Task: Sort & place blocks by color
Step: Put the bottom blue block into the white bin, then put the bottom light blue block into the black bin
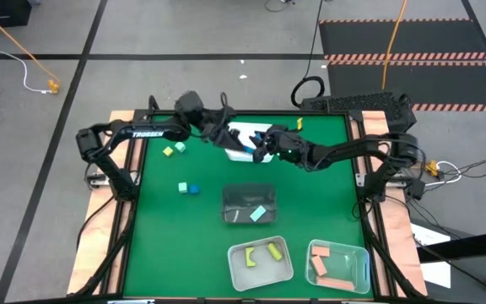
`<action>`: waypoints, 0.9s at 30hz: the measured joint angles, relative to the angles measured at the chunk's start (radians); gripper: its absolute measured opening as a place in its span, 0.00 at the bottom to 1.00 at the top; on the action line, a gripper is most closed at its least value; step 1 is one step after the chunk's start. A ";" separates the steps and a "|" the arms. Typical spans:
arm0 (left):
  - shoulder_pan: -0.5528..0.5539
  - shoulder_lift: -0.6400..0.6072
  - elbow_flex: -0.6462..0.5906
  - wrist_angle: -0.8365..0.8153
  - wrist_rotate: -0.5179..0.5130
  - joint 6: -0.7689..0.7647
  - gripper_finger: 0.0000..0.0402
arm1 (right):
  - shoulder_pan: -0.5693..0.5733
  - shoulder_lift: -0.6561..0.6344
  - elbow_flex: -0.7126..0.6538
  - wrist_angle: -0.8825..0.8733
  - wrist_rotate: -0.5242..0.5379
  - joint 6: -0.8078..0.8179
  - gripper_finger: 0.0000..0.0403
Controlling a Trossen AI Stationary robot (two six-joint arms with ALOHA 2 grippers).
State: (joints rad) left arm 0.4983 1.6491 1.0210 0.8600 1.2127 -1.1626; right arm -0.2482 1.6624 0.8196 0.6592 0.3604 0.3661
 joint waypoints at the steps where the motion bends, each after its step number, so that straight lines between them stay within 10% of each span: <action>1: -0.004 0.001 0.000 -0.022 0.028 -0.011 0.43 | -0.005 0.018 0.000 0.008 0.000 0.005 0.26; 16: -0.076 -0.001 -0.001 -0.213 0.046 0.027 0.23 | -0.031 0.122 0.000 0.025 0.001 0.099 0.34; 27: -0.179 -0.001 -0.001 -0.237 -0.289 0.009 0.23 | -0.104 0.121 0.000 -0.026 -0.116 0.112 0.48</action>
State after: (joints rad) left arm 0.3188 1.6478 1.0203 0.6229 0.9237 -1.1538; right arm -0.3520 1.7838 0.8200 0.6337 0.2447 0.4780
